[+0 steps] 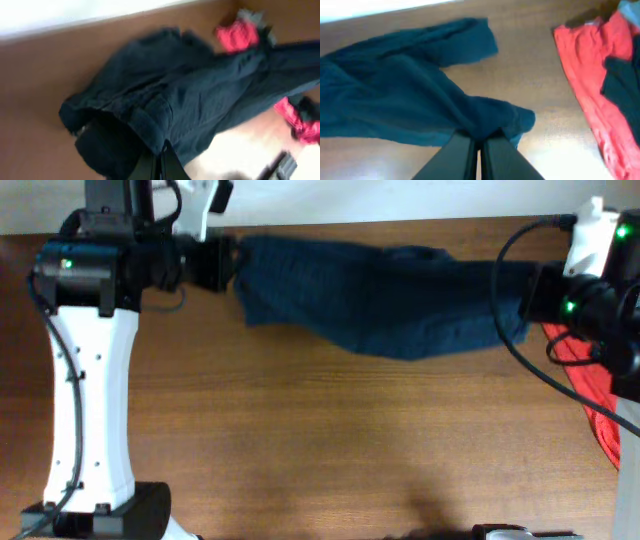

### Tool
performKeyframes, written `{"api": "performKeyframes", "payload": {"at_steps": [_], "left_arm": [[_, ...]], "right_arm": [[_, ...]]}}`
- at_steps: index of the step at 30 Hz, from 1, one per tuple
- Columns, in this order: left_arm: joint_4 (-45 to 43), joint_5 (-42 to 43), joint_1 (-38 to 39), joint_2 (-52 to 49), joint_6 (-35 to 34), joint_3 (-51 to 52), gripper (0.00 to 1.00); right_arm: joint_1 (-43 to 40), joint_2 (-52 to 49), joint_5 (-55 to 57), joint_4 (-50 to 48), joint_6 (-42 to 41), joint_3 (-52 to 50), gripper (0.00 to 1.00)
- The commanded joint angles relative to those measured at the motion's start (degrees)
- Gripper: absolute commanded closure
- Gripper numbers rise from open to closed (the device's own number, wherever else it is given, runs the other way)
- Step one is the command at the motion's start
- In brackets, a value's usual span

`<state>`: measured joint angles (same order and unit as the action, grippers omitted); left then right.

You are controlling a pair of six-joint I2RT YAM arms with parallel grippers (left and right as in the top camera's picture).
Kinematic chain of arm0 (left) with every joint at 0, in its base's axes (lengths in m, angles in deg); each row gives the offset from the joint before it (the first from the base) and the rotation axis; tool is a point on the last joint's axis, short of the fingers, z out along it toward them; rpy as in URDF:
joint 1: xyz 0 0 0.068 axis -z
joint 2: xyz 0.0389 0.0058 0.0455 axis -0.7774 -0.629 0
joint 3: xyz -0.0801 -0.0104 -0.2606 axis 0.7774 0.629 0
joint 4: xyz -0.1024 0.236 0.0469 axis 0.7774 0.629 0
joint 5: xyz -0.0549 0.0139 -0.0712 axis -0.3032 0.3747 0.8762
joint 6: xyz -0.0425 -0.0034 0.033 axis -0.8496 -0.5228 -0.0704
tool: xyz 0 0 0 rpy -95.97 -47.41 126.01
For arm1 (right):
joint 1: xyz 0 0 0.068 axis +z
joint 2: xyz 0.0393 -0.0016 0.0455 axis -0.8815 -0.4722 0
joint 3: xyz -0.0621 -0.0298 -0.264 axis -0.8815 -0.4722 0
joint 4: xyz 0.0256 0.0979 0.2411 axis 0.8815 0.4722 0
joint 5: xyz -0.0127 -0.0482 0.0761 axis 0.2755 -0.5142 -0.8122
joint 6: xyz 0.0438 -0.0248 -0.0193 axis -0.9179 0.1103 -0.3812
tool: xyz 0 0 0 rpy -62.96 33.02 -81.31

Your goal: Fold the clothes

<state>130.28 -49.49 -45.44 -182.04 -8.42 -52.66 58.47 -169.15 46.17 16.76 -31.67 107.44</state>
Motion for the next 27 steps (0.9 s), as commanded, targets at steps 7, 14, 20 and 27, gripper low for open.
{"api": "performKeyframes", "payload": {"at_steps": [7, 14, 20, 27], "left_arm": [[15.3, -12.1, -0.3, 0.5, 3.3, 0.8, 0.85], [14.8, -16.0, -0.4, 0.4, 3.2, 0.8, 0.8], [11.6, -18.0, -0.4, -1.4, 3.2, 0.9, 0.8], [15.1, -16.7, 0.8, -5.8, 2.8, 0.9, 0.85]], "right_arm": [[-0.4, 0.3, -8.8, 11.0, -0.1, -0.6, 0.95], [-0.4, -1.3, -13.6, 9.0, -0.1, -5.4, 0.94], [-0.4, -5.7, -14.8, -0.6, 0.1, -9.6, 0.94], [-0.1, -16.1, -20.3, -8.0, -0.2, -9.8, 0.95]]}}
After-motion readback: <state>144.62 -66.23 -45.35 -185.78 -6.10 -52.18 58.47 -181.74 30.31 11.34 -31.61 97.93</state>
